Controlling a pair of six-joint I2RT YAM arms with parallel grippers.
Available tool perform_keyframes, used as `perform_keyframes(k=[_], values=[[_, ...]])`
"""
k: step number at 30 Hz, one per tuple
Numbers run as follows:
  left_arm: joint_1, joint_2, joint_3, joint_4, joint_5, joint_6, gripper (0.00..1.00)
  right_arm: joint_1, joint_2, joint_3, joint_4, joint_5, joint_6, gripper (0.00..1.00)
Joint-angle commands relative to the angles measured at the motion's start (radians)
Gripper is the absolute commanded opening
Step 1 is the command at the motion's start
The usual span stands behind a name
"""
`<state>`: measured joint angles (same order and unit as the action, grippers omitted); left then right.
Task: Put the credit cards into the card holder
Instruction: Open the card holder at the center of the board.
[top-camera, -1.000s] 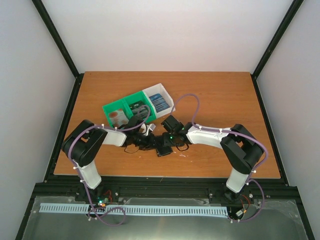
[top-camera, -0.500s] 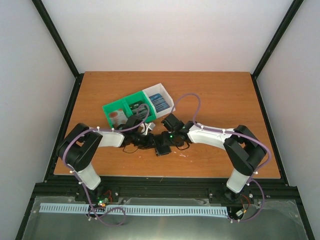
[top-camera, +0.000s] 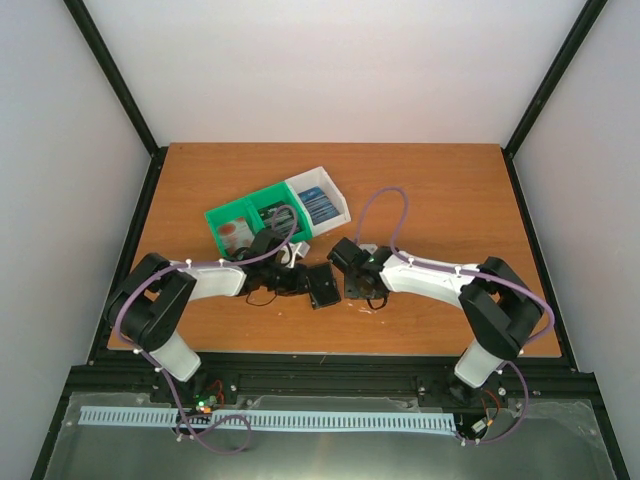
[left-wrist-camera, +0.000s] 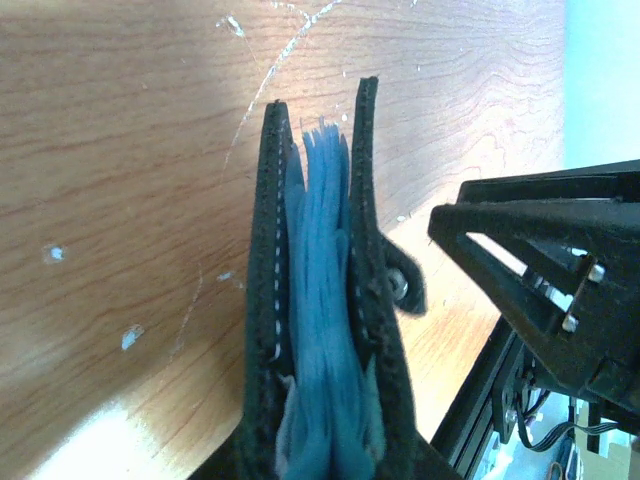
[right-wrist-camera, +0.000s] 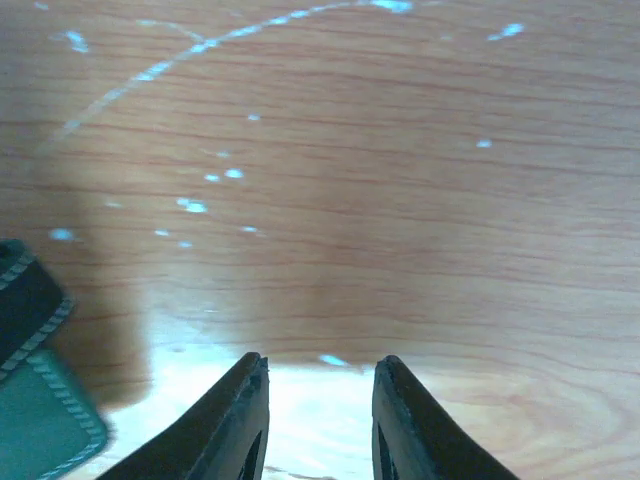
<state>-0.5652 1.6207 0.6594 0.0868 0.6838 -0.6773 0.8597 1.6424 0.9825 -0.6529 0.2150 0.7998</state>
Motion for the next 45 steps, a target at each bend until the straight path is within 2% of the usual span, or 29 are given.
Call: perform_keyframes(k=[1,4,6,9,11,14,17,24,28,30,37,40,41,43,45], values=[[0.006,-0.029,0.022,-0.016,-0.018,0.030,0.01,-0.002,-0.020,0.033,-0.129,0.142,0.014,0.30],[0.006,-0.024,0.028,-0.018,-0.003,0.035,0.01,-0.002,-0.062,0.021,-0.038,0.040,-0.089,0.33],[0.005,-0.022,0.033,-0.023,-0.001,0.042,0.01,-0.003,-0.113,-0.010,0.097,-0.083,-0.153,0.40],[0.006,-0.025,0.035,-0.034,-0.001,0.052,0.01,-0.004,-0.162,-0.038,0.211,-0.225,-0.191,0.52],[0.005,-0.025,0.036,-0.034,0.004,0.054,0.01,-0.004,-0.147,-0.026,0.225,-0.257,-0.195,0.57],[0.006,-0.023,0.036,-0.032,0.011,0.055,0.01,-0.004,-0.086,0.007,0.210,-0.251,-0.194,0.57],[0.006,-0.023,0.036,-0.032,0.013,0.055,0.01,-0.003,-0.034,0.023,0.207,-0.238,-0.184,0.53],[0.006,-0.020,0.034,-0.035,0.013,0.051,0.00,-0.003,0.019,0.021,0.165,-0.170,-0.165,0.28],[0.005,-0.017,0.038,-0.033,0.014,0.051,0.01,-0.002,0.036,0.014,0.169,-0.166,-0.165,0.17],[0.005,-0.016,0.037,-0.033,0.013,0.051,0.01,-0.002,0.049,0.017,0.172,-0.163,-0.165,0.15],[0.005,-0.016,0.036,-0.038,0.012,0.051,0.01,-0.003,0.082,0.016,0.224,-0.176,-0.171,0.20],[0.006,-0.015,0.034,-0.043,0.007,0.050,0.01,-0.003,0.074,0.006,0.261,-0.169,-0.182,0.15],[0.005,-0.015,0.033,-0.044,0.006,0.050,0.02,-0.004,0.065,-0.003,0.276,-0.166,-0.186,0.11],[0.006,-0.016,0.034,-0.050,-0.006,0.046,0.06,-0.004,0.040,-0.015,0.287,-0.156,-0.185,0.03],[0.006,-0.021,0.030,-0.066,-0.034,0.038,0.18,-0.004,0.009,-0.029,0.278,-0.148,-0.184,0.03]])
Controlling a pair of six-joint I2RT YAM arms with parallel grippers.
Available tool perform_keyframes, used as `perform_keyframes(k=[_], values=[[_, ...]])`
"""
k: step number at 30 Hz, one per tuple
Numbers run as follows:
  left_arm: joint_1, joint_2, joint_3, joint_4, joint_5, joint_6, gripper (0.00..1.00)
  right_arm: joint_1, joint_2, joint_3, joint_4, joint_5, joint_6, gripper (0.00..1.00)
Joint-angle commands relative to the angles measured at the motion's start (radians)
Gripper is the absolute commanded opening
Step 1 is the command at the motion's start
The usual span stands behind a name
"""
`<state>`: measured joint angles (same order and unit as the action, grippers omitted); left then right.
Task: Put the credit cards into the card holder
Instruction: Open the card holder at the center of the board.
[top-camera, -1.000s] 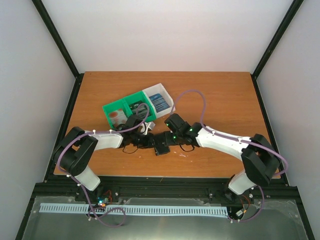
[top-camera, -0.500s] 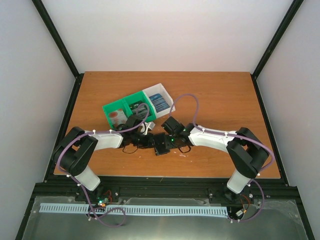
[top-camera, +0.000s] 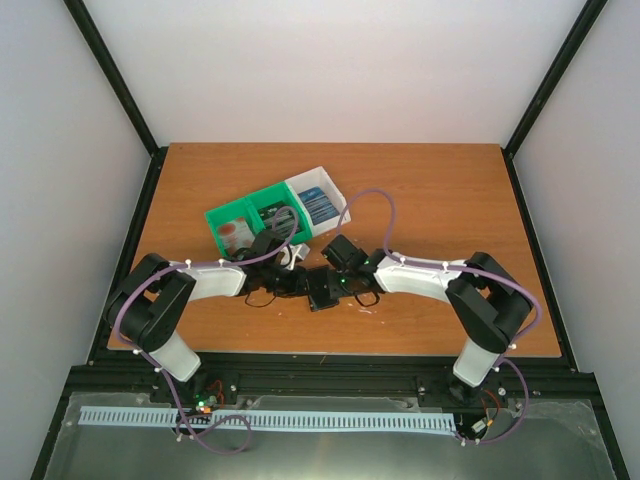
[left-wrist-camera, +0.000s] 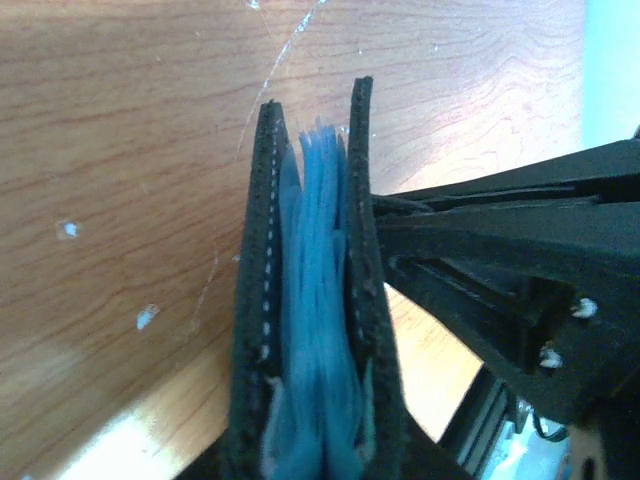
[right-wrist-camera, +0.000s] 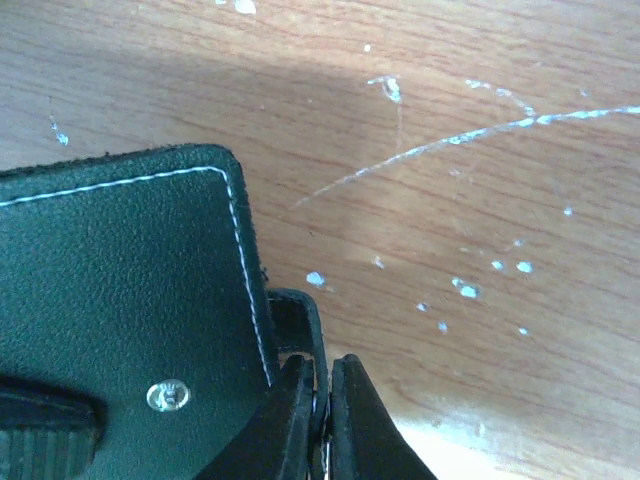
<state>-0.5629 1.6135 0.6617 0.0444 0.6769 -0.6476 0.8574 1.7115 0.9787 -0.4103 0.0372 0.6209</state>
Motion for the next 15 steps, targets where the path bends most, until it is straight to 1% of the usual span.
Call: perform_keyframes(k=[1,2,3,6,9,15], values=[[0.004,-0.016,0.027,-0.032,-0.042,0.004,0.25,-0.001,-0.075,-0.028,0.022,0.033,-0.001,0.03],[0.003,-0.019,0.026,-0.041,-0.055,0.001,0.36,-0.001,-0.090,-0.032,-0.002,0.034,0.002,0.03],[0.004,-0.021,0.025,-0.045,-0.068,-0.003,0.44,-0.001,-0.104,-0.036,-0.015,0.032,0.006,0.03],[0.004,-0.041,0.024,-0.063,-0.097,-0.010,0.62,-0.001,-0.157,-0.048,-0.078,0.020,0.018,0.03],[0.004,-0.072,0.021,-0.070,-0.123,-0.016,0.74,-0.003,-0.221,-0.055,-0.124,0.004,0.022,0.03],[0.006,-0.129,0.011,-0.063,-0.144,-0.011,0.87,-0.007,-0.267,-0.022,-0.188,-0.033,0.011,0.03]])
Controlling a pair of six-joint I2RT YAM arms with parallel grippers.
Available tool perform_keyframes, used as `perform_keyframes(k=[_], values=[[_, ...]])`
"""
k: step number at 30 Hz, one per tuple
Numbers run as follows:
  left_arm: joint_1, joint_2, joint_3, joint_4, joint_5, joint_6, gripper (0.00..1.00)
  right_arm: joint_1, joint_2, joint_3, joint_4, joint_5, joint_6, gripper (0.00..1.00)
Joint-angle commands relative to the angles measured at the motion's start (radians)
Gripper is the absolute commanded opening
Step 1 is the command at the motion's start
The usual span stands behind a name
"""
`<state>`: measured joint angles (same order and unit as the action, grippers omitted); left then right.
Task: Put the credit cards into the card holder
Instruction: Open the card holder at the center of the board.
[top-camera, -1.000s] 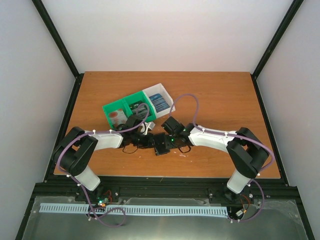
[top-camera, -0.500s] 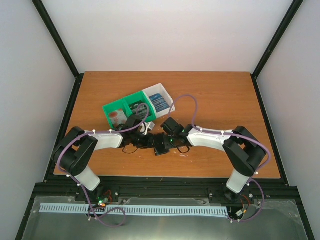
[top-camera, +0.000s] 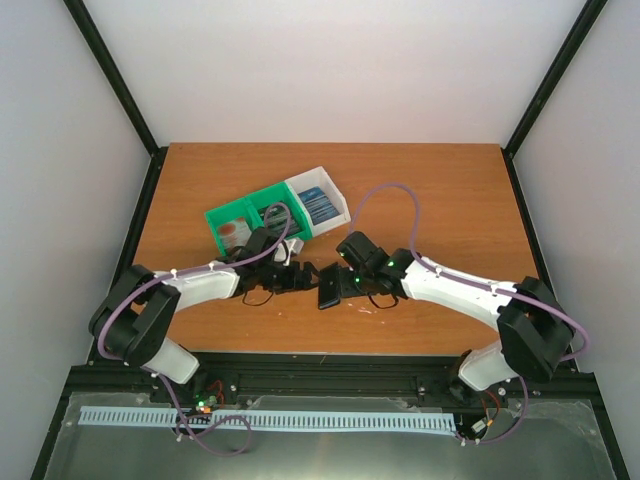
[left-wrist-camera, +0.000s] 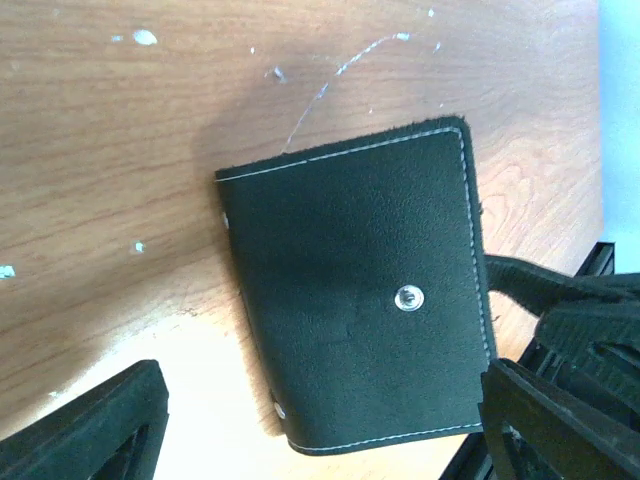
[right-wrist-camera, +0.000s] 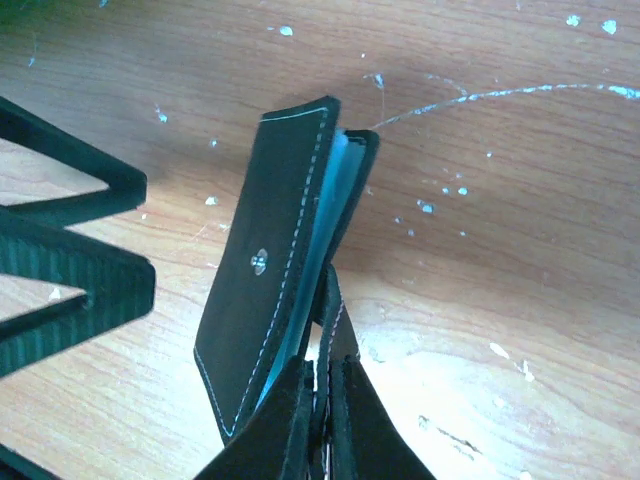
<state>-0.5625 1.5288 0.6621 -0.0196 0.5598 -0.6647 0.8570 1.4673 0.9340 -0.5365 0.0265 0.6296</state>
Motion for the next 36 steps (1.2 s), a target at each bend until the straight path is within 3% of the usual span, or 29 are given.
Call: perform_keyframes(k=[1,12,22,27,36], values=[[0.006,-0.051,0.010,0.006,-0.023,0.007,0.89,-0.007,-0.023,0.030,-0.067,-0.024,0.000,0.03],[0.014,-0.065,0.020,0.028,0.041,0.010,0.95,-0.007,-0.039,0.092,-0.059,-0.030,-0.009,0.03],[0.015,-0.041,0.020,0.019,0.030,0.016,0.90,-0.007,-0.031,0.101,-0.059,-0.015,-0.011,0.03],[0.015,-0.028,0.027,0.012,0.028,0.026,0.68,-0.007,0.001,0.102,-0.077,0.008,-0.010,0.03],[0.015,-0.013,0.033,0.003,0.023,0.043,0.37,-0.008,0.047,0.099,-0.147,0.158,0.010,0.04]])
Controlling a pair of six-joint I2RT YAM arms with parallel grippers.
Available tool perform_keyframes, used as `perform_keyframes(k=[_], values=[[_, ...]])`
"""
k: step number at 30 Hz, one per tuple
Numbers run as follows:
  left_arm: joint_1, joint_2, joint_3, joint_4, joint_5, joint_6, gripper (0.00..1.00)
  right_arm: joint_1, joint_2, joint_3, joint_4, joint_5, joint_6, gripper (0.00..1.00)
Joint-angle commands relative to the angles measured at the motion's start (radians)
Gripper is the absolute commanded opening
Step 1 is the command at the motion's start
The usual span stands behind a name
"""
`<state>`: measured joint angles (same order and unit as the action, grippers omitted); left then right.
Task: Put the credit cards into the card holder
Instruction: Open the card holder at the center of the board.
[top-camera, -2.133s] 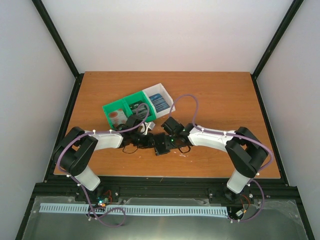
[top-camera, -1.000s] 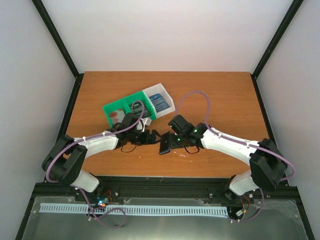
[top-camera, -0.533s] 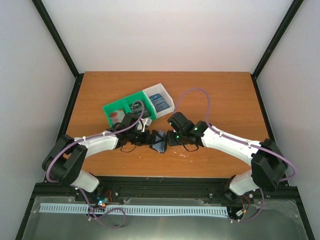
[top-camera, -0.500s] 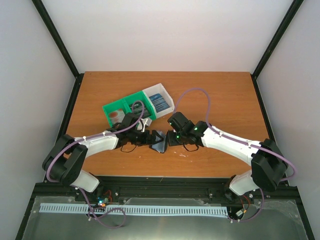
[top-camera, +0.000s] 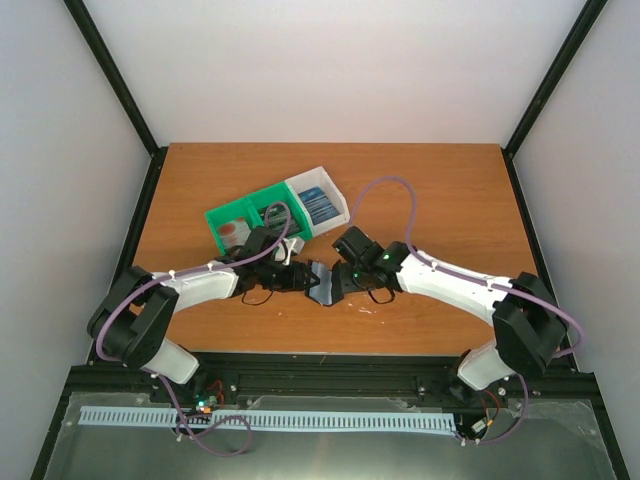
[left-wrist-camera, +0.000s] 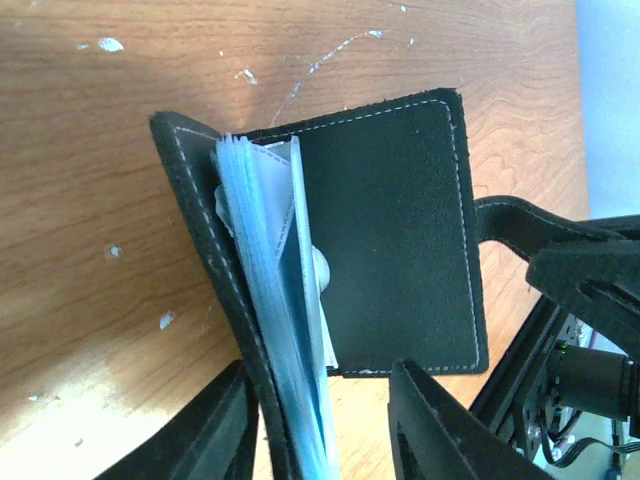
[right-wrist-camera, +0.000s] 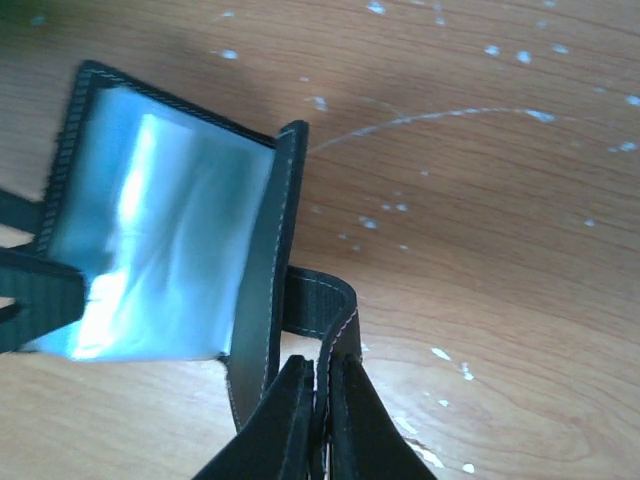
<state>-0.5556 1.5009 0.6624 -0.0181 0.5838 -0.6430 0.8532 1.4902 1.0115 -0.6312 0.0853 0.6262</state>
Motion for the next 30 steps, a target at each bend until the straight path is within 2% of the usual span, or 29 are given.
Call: perform_keyframes(k=[1,6,8,11,16,20,24,30], values=[[0.009,0.017,0.036,-0.001,-0.001,0.023,0.34,-0.004,0.034,0.029,-0.070,0.121,0.021,0.08],[0.008,0.024,0.037,-0.003,0.002,0.026,0.26,-0.003,0.032,0.071,-0.129,0.191,0.046,0.37],[0.008,0.025,0.036,-0.003,0.002,0.026,0.24,-0.003,0.005,0.085,-0.131,0.202,0.049,0.44],[0.009,0.027,0.037,-0.003,0.001,0.028,0.22,-0.003,-0.014,0.097,-0.112,0.191,0.038,0.46],[0.009,0.032,0.040,-0.005,0.002,0.030,0.20,-0.003,0.020,0.084,0.017,-0.006,-0.003,0.47],[0.009,0.034,0.039,-0.006,0.005,0.031,0.16,-0.003,0.072,0.086,0.089,-0.086,0.000,0.57],[0.008,0.034,0.040,-0.006,0.012,0.036,0.12,-0.004,0.119,0.098,0.133,-0.135,-0.002,0.66],[0.009,0.038,0.039,-0.005,0.014,0.034,0.08,-0.003,0.188,0.125,0.117,-0.117,0.015,0.67]])
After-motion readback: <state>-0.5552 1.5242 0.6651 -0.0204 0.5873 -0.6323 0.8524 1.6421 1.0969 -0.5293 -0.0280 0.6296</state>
